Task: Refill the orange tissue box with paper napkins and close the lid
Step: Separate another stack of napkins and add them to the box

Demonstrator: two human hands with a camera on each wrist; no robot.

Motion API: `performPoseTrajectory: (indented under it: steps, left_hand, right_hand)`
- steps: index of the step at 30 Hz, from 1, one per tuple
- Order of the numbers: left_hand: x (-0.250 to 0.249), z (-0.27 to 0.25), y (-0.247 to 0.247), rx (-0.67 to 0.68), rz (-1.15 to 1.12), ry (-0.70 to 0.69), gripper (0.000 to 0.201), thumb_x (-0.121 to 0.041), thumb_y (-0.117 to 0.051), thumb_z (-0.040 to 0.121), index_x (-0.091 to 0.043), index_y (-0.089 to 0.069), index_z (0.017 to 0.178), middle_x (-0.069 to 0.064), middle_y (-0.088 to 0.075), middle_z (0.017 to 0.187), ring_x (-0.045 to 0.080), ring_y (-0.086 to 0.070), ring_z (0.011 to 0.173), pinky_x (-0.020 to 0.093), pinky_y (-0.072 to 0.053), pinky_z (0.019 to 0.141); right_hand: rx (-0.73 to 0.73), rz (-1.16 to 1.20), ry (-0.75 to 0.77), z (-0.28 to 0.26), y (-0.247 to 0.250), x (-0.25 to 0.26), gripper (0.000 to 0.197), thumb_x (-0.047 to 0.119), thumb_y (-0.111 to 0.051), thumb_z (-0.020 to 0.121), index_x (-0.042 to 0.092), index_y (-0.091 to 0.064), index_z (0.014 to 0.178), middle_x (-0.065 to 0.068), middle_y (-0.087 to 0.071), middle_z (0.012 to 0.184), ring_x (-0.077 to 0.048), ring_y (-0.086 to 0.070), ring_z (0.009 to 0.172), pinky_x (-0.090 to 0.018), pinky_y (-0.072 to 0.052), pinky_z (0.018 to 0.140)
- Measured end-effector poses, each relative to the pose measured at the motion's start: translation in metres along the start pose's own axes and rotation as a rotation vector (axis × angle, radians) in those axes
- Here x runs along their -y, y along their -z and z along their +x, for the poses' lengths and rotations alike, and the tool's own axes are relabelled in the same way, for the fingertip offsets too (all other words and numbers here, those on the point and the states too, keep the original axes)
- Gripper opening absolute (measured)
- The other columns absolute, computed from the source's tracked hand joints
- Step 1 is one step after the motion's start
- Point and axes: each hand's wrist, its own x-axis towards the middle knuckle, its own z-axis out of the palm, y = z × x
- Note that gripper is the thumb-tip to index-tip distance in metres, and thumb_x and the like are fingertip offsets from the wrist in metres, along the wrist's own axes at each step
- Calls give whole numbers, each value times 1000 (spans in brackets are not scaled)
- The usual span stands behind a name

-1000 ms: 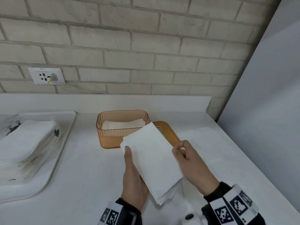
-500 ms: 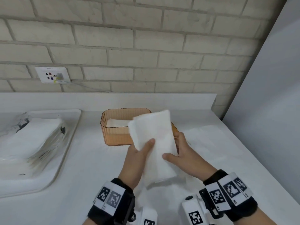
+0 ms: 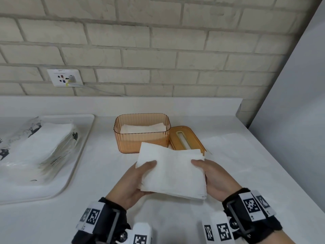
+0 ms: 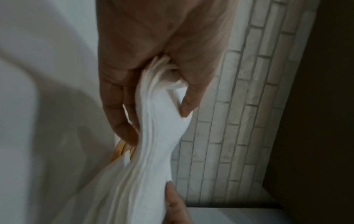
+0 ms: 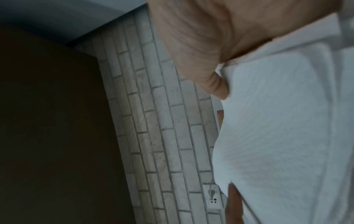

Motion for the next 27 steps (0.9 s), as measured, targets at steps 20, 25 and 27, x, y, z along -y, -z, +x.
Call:
performPoseTrajectory:
  steps: [20,25,27]
  left_hand:
    - [9,18,14,16,806,-169,25,-15,-75,80,-22,-63,101,-2,-73,94,8,-70,83,18,-53,70]
    - [9,21,14,-5,835,-346,10,-10,-68,86,-16,-60,88,-6,-63,76,6,-56,71,17,-41,66]
    - [7,20,14,-32,833,-400,19,-9,-69,85,-21,-56,78,-12,-56,68,2,-47,63,15,-35,59]
  right_hand:
    - [-81,-758,276,-6,16,-13,43,3,-50,92,23,-38,128,8,-56,112,-5,-54,101,-15,-45,85]
    - [-167,-705,413,-2,18,-10,29,3,-52,91,21,-45,113,4,-58,104,-8,-57,97,-11,-46,72]
    - [-155,-663,453,-4,20,-8,29,1,-55,89,26,-47,101,4,-57,100,-10,-57,95,-13,-45,73]
